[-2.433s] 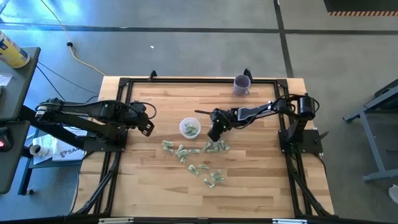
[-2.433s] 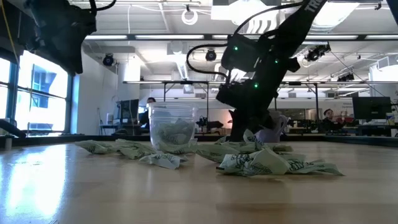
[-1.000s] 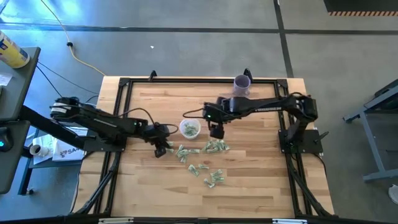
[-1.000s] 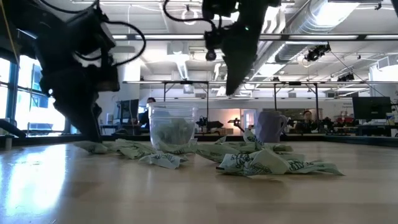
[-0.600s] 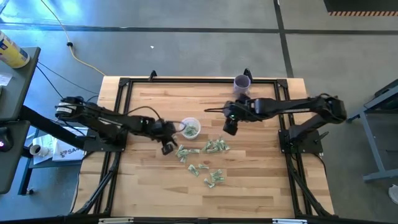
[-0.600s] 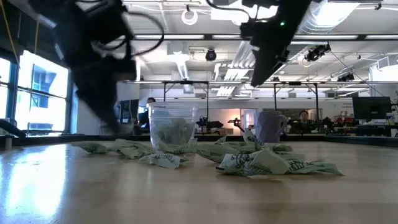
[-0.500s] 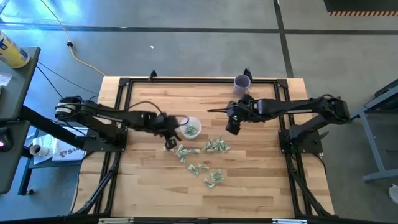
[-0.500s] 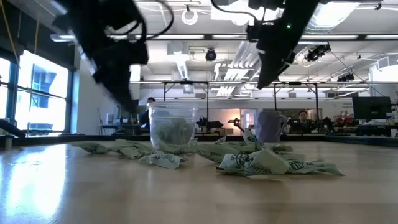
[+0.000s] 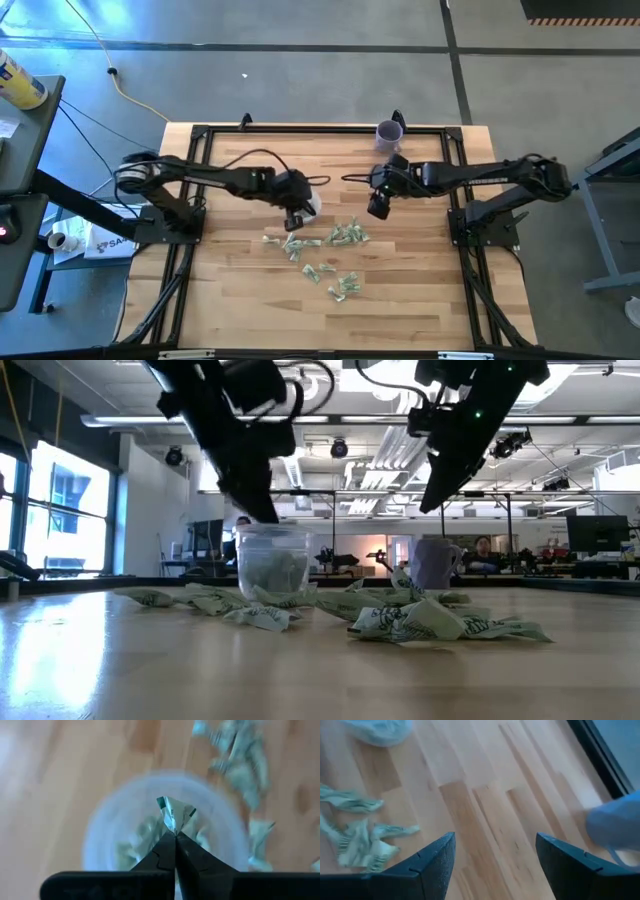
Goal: Pick and place Stevia / Truvia into bins
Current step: Put the white stevia packet into the transparent container
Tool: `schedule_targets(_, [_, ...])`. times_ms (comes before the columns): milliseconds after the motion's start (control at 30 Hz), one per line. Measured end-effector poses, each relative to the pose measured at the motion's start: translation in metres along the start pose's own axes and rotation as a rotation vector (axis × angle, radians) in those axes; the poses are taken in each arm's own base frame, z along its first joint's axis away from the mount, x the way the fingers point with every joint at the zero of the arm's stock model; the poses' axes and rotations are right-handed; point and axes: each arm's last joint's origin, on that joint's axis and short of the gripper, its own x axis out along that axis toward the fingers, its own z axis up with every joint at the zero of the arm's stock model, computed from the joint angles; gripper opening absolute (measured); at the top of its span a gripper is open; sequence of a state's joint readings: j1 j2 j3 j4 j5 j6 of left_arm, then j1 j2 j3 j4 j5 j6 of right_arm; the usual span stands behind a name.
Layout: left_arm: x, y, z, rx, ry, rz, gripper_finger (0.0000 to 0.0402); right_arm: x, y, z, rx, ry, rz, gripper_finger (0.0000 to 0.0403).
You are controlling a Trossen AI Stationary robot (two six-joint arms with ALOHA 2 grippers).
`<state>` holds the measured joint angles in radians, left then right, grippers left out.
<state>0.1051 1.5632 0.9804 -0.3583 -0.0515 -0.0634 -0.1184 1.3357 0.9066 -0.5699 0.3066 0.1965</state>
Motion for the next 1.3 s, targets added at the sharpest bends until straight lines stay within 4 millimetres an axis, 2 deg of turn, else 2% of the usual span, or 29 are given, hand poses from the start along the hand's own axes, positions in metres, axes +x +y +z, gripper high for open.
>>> schedule_targets(67, [0.005,0.000,0.000,0.000,0.014,-0.005,0.0045,0.001,0.002,0.000,-0.015,-0.006,0.044,0.0267])
schedule_targets(200, [-0.004,-0.005,0.008,-0.036,0.045,0.003,0.0080,0.005,0.005,-0.002,-0.113,0.025,0.127,0.0268])
schedule_targets(367, [-0.035,-0.011,0.017,-0.056,0.111,0.105,0.0158,0.024,0.016,-0.001,-0.329,0.036,0.256,0.0268])
schedule_targets(500, [-0.053,-0.019,0.013,-0.082,0.199,0.147,0.0219,0.044,0.024,-0.001,-0.398,0.043,0.330,0.0269])
schedule_targets(633, [-0.069,-0.039,-0.010,-0.075,0.322,0.091,0.0252,0.057,0.029,-0.005,-0.404,0.087,0.369,0.0268])
schedule_targets(767, [-0.063,-0.069,-0.030,0.046,0.255,-0.010,0.0251,0.063,0.030,-0.007,-0.409,0.102,0.353,0.0269])
schedule_targets(900, [-0.039,-0.084,-0.058,0.124,0.211,-0.089,0.0234,0.063,0.030,-0.006,-0.401,0.096,0.343,0.0270])
schedule_targets(1067, [-0.019,-0.078,-0.085,0.115,0.209,-0.095,0.0217,0.063,0.030,-0.008,-0.348,0.127,0.341,0.0270])
schedule_targets(1300, [-0.007,-0.069,-0.106,0.144,0.255,-0.159,0.0187,0.063,0.029,-0.009,-0.320,0.139,0.334,0.0270])
